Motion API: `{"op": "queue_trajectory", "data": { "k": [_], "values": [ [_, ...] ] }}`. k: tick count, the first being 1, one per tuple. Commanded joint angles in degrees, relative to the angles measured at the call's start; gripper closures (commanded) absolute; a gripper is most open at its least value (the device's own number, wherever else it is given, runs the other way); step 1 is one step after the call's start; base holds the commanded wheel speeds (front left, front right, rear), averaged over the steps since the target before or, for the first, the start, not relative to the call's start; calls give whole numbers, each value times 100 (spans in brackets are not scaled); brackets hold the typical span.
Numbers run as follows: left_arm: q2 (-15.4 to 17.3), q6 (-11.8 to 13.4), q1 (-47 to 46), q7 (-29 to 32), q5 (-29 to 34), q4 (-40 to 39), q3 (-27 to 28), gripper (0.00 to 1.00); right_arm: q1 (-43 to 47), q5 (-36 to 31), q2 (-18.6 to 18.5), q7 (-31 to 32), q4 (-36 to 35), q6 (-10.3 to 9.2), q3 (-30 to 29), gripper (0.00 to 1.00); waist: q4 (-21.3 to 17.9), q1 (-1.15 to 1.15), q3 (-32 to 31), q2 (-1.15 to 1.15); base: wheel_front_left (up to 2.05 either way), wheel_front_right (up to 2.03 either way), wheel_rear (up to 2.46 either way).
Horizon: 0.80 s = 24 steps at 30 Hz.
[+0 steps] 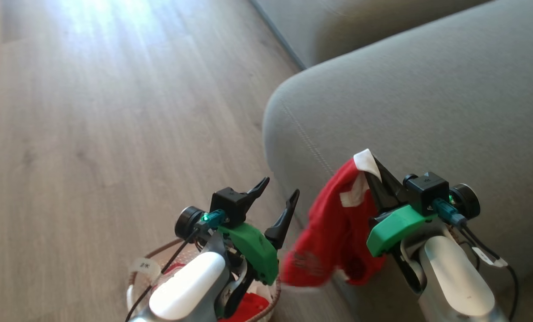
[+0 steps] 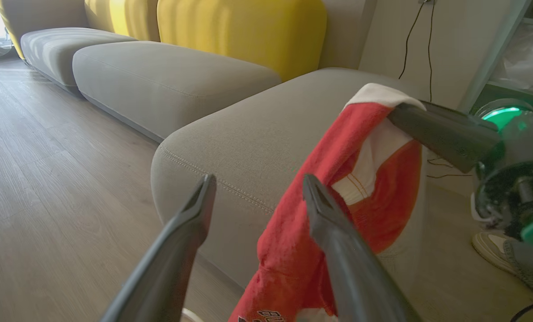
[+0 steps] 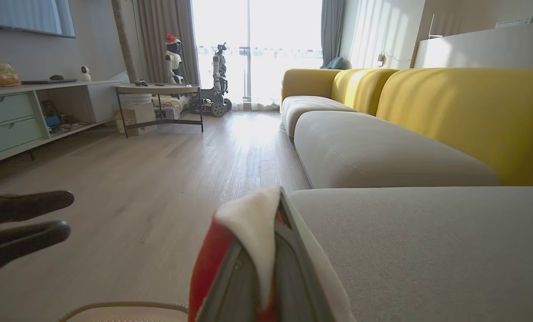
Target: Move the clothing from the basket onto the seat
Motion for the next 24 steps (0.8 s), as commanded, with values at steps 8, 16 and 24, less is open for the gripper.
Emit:
{"op": "queue_trajectory", "data": {
  "k": [8, 16, 24],
  "values": [
    [2, 20, -139, -196, -73, -55, 74, 0, -541, -97, 37, -37, -123, -2, 263, 100, -252, 0, 201, 0, 0, 0, 0],
    [-20, 43, -182, -313, -63, -11, 13, 0, -1494, 177, -253, 59, 261, -2, 479, 100, 87, 0, 332, 0, 0, 0, 0],
    [49, 171, -243, -421, -10, -130, 37, 0, -2969, 575, -810, 263, 781, -2, 401, 100, 543, 0, 623, 0, 0, 0, 0]
  ]
}}
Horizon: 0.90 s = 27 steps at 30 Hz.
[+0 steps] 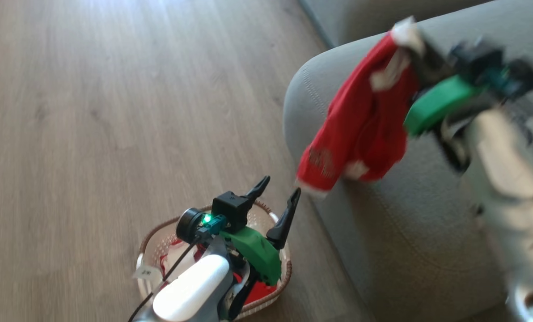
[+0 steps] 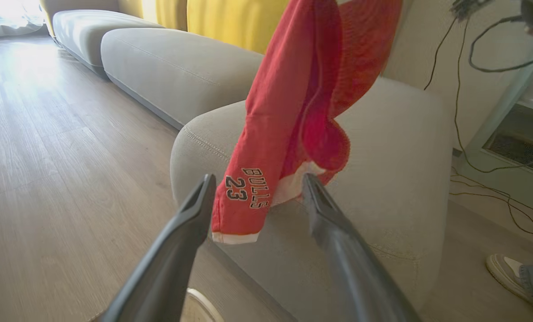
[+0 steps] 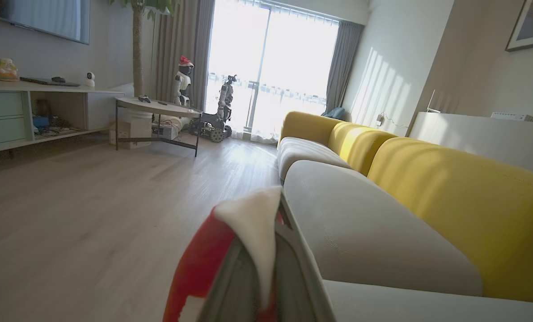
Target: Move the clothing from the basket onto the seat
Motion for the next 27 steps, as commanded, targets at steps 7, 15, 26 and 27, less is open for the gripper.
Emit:
{"op": "queue_trajectory", "data": {
  "k": [7, 15, 26, 27],
  "values": [
    [222, 140, -482, -56, 204, -490, 178, 0, -1675, 207, -550, 195, 358, -2, -295, 100, 447, 0, 750, 0, 0, 0, 0],
    [376, 291, -868, -83, 451, -945, 202, 0, -3017, 43, -1209, 276, 1150, -2, -823, 100, 685, 0, 1566, 0, 0, 0, 0],
    [446, 437, -1347, -128, 754, -1419, 190, 0, -3546, -479, -1678, 128, 2215, -2, -1768, 100, 1006, 0, 2557, 0, 0, 0, 0],
    [448, 434, -1381, -122, 774, -1437, 177, 0, -3479, -512, -1630, 85, 2315, -2, -1840, 100, 1022, 0, 2634, 0, 0, 0, 0]
  ]
}}
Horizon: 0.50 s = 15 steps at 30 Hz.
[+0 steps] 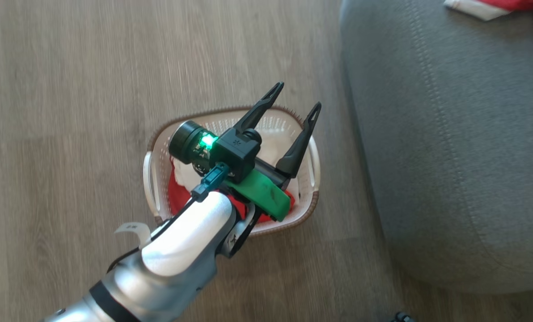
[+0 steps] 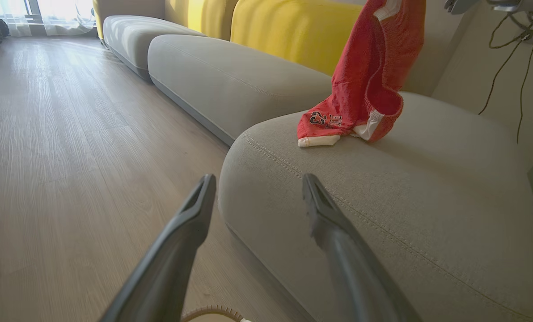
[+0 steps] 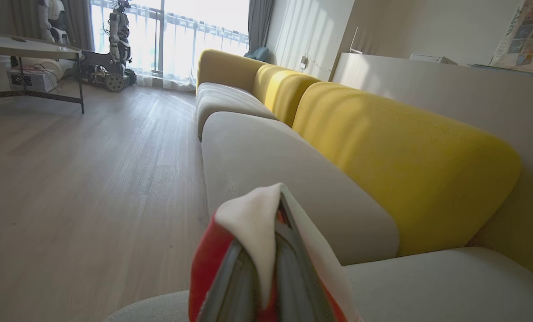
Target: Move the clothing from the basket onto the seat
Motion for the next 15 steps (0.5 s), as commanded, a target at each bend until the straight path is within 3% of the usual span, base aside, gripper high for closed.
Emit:
{"op": "queue_trajectory", "data": {
  "k": [1, 11, 15],
  "values": [
    [85, 10, -193, -5, 74, -211, 152, 0, 44, -60, 62, -74, -82, -2, -45, 100, 117, -1, 251, 0, 0, 0, 0],
    [119, -32, -347, 35, 186, -246, 7, 0, 927, -496, 648, -334, 859, -2, -626, 99, 272, -1, 671, 0, 0, 0, 0],
    [150, -31, -336, 37, 180, -217, -16, 0, 1126, -654, 794, -361, 963, -2, -786, 72, 268, -1, 661, 0, 0, 0, 0]
  ]
}}
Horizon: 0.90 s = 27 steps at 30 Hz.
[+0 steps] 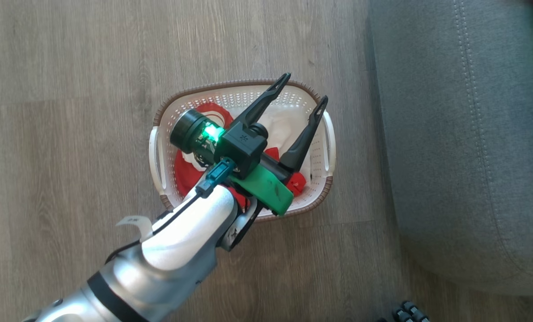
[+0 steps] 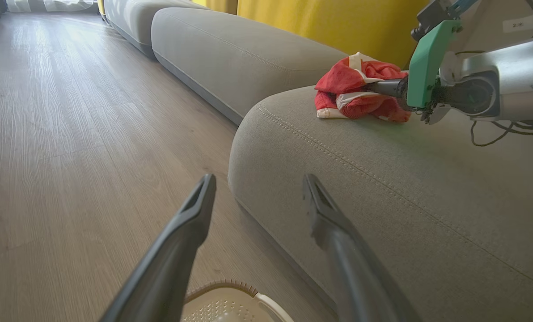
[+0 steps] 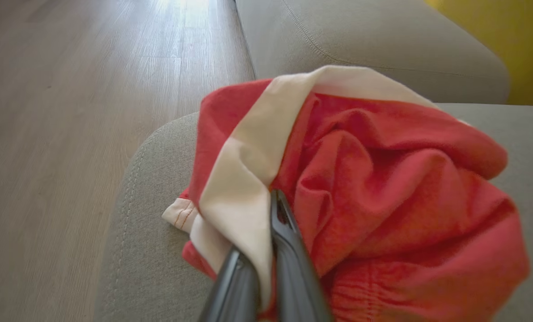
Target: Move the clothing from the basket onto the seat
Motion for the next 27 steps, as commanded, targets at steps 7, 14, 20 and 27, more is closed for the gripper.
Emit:
{"op": "queue_trajectory", "data": {
  "k": [7, 14, 20, 27],
  "values": [
    [130, 4, 2, -27, -25, -87, 98, 0, 265, -205, 189, -75, -334, -2, -80, 0, -153, -1, -200, 0, 0, 0, 0],
    [174, 6, 209, -114, -167, 44, 122, 0, 782, 89, 394, -77, -929, -2, 275, 0, -360, -1, -579, 0, 0, 0, 0],
    [215, 40, 442, -250, -340, 171, 236, 0, 1202, 406, 451, -77, -1447, -2, 789, 0, -426, -1, -1036, 0, 0, 0, 0],
    [287, 109, 828, -408, -550, 372, 432, 0, 1639, 931, 507, -77, -1913, -2, 1541, 0, -259, -1, -1709, 0, 0, 0, 0]
  ]
}}
